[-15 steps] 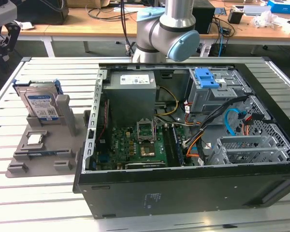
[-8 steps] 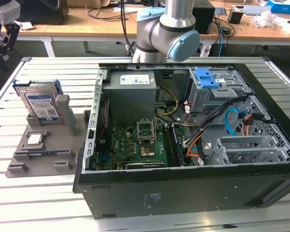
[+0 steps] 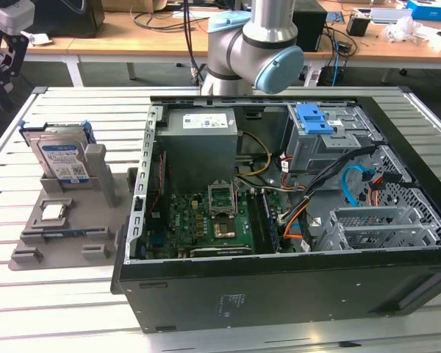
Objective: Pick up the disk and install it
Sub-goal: 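Pick up the disk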
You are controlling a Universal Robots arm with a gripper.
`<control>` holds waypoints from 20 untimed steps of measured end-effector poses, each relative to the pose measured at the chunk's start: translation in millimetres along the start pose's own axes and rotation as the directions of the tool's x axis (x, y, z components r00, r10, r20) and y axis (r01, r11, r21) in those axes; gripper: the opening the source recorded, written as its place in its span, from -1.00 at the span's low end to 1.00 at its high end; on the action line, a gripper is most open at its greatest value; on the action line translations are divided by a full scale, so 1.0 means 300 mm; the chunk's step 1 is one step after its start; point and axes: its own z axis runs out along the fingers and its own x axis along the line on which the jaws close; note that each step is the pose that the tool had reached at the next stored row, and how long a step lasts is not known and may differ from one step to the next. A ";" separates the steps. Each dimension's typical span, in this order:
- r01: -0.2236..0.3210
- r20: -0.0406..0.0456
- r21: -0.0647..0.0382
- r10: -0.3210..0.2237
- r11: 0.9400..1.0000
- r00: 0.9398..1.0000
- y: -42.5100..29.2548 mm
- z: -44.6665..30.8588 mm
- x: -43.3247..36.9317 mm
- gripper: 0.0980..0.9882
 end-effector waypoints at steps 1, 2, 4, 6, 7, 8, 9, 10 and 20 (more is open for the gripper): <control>0.011 0.000 0.000 -0.011 1.000 1.000 0.000 0.000 0.000 -0.98; 0.028 -0.001 -0.001 -0.028 1.000 1.000 0.000 0.000 0.000 -0.98; 0.052 -0.002 -0.001 -0.052 0.999 0.999 0.000 0.000 0.000 -0.98; 0.075 -0.003 -0.002 -0.075 0.997 0.997 0.000 0.000 0.000 -0.98; 0.086 -0.004 -0.002 -0.086 0.996 0.996 0.000 0.000 0.000 -0.98; 0.097 -0.004 -0.002 -0.097 0.995 0.995 0.000 0.000 0.000 -0.98; 0.109 -0.005 -0.003 -0.109 0.994 0.994 0.000 0.000 0.000 -0.98; 0.118 -0.005 -0.003 -0.118 0.993 0.993 0.000 0.000 0.000 -0.98; 0.248 -0.010 -0.007 -0.248 0.969 0.969 0.000 0.000 0.000 -0.98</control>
